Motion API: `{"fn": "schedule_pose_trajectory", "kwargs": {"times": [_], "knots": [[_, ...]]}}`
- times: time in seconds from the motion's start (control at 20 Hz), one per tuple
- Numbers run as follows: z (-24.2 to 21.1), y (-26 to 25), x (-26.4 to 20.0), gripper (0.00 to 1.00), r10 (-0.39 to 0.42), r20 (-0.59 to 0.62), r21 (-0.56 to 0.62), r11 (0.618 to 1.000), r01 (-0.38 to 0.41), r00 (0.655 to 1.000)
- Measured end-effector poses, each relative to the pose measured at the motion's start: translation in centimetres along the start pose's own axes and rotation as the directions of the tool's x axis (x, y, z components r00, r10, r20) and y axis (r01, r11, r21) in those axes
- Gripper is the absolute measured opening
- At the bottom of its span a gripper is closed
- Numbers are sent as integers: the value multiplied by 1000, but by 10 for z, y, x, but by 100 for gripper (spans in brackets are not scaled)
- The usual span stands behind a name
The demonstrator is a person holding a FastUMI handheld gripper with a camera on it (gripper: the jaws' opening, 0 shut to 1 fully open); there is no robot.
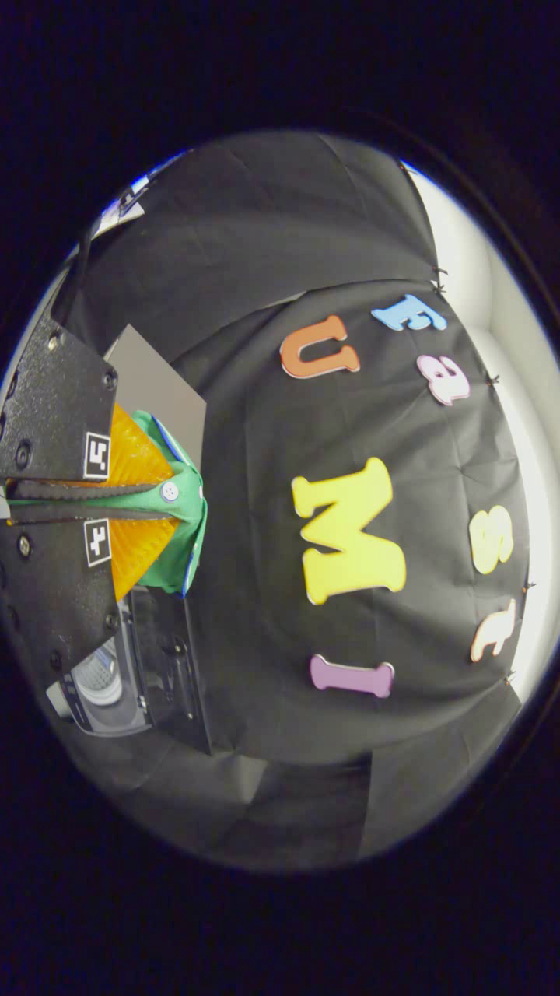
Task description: Put the clothes into the washing machine and then close the washing machine lid.
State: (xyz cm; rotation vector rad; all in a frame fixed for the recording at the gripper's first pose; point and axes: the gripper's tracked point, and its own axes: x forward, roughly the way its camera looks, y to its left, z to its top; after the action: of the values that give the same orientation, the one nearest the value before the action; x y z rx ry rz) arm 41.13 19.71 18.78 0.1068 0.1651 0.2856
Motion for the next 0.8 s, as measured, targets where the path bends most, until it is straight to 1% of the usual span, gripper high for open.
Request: {"fn": "schedule_pose_trajectory", "kwargs": {"times": [0.1, 0.25, 0.4, 0.55, 0.8], "knots": [[18, -38, -17, 6, -34, 43, -20, 999, 34, 999], [33, -91, -37, 6, -69, 68, -23, 997, 70, 995], [32, -146, -37, 6, -101, 56, -27, 994, 103, 993], [16, -192, -22, 6, -105, 14, -28, 994, 105, 994], [-42, -250, 23, 6, -96, -102, -36, 995, 92, 990]]}}
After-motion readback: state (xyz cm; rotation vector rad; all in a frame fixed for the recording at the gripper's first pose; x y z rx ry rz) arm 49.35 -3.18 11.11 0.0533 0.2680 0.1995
